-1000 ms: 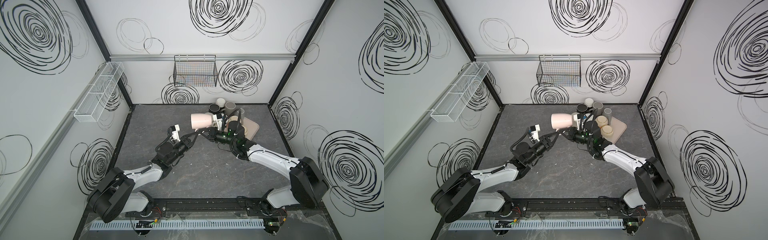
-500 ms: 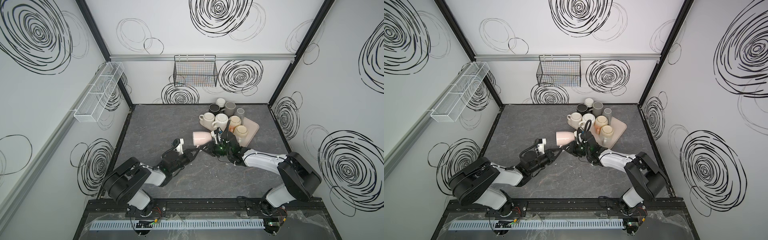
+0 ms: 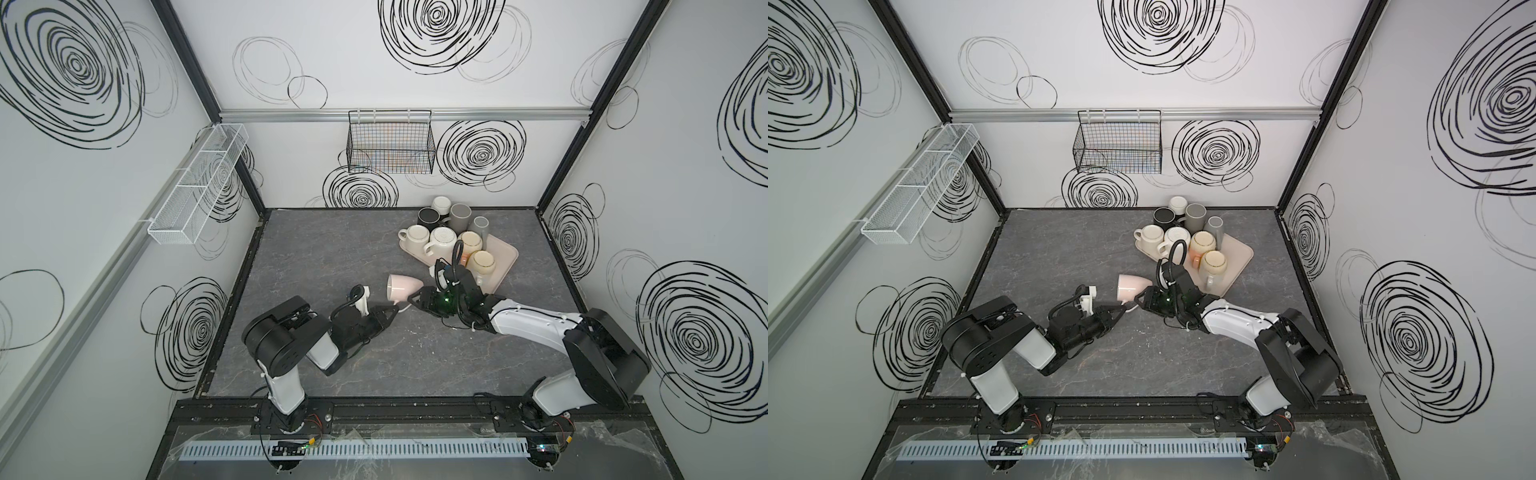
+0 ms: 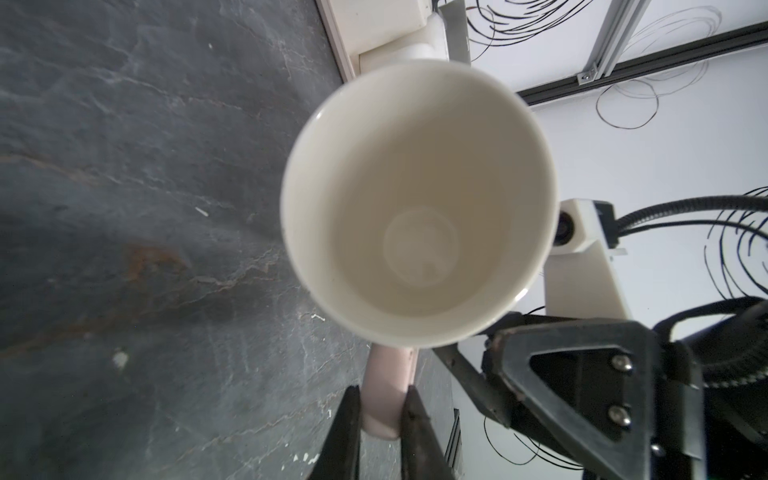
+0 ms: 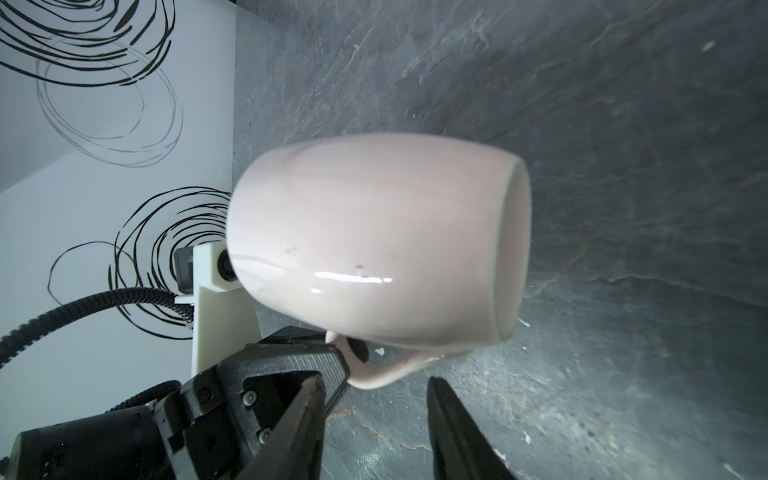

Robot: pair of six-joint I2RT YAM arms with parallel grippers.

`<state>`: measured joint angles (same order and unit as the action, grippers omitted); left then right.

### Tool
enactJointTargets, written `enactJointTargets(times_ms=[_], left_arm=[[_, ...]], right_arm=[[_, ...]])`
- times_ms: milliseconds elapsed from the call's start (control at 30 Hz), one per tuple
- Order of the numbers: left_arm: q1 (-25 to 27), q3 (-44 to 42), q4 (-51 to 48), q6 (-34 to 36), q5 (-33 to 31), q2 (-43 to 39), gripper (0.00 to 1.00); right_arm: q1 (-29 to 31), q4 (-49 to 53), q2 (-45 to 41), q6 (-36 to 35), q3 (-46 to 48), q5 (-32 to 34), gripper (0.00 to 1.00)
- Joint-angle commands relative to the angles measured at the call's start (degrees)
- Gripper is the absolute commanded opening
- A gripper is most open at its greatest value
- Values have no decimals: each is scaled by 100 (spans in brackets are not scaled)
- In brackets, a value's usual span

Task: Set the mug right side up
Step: 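Carry the pink mug upright with the left gripper and set it on the table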

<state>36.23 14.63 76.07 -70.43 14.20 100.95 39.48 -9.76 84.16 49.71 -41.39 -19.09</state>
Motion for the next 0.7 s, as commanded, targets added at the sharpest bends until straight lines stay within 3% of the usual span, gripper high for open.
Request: enactJointTargets(times_ms=[0, 233, 533, 667], left_arm=[[-169, 299, -355, 712, 118, -548, 0], [-329, 1626, -4989, 3021, -523, -1441, 0], [-683, 3515, -8138, 4590, -1946, -1364, 0], [-911, 4240, -8947, 5071, -2796, -1024, 0]], right_arm=[[-37, 761, -476, -547, -318, 521, 45], [-310, 1379, -1117, -1052, -493, 776, 45], [-967, 1873, -1842, -1800, -372, 1029, 46], [-1180, 2226, -1966, -2040, -439, 1153, 46]])
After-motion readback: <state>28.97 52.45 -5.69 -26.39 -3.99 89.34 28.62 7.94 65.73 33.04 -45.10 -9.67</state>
